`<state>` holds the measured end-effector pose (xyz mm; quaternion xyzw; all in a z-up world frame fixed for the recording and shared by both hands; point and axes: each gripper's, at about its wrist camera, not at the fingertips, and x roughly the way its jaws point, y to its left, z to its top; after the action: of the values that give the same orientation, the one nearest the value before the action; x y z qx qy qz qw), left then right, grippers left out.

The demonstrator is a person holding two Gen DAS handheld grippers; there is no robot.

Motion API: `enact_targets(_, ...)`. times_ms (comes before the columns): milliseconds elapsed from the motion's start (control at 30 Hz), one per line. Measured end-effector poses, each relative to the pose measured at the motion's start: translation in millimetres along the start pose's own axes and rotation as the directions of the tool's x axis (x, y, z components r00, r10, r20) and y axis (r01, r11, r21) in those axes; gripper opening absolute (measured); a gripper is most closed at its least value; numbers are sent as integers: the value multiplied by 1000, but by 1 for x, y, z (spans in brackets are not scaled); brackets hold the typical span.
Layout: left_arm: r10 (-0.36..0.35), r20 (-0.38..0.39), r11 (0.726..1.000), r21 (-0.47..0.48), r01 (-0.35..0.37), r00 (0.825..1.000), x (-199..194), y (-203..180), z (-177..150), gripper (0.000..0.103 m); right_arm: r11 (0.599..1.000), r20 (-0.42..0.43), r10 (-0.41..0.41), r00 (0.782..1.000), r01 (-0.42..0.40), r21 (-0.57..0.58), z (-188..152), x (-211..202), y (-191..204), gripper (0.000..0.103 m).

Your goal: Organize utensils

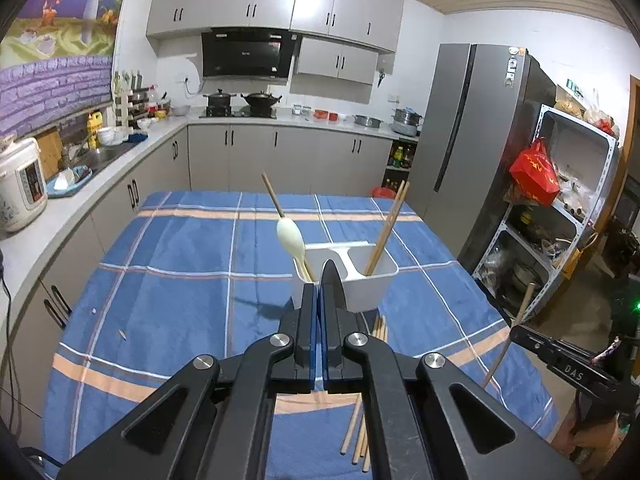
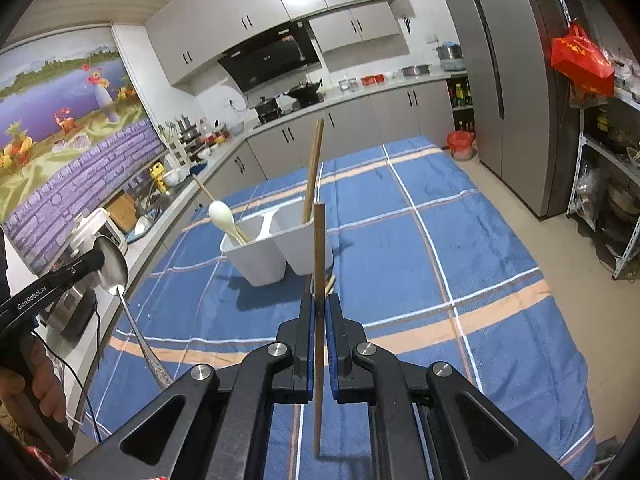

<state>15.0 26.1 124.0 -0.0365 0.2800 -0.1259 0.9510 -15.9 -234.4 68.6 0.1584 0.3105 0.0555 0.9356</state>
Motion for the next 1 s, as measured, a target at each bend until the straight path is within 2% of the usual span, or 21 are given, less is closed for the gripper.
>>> enact_targets(267, 34, 79, 999, 36, -37, 996, -11, 4, 32, 1, 999, 47, 15, 999, -14, -29, 24, 0, 12, 6)
enact_targets(533, 75, 179, 992, 91, -93, 981, 1, 1, 79, 1, 996, 104, 39, 994, -31, -79, 68, 8, 34, 5)
enact_targets(833, 96, 202, 983, 137, -125, 975, 76, -6, 118, 1, 989, 180, 67, 981, -42, -140, 138, 29, 70, 5)
enact_targets(1000, 129, 211, 958, 226, -176, 969, 127, -19, 122, 1, 981, 198, 40, 979, -1, -195, 164, 57, 89, 5)
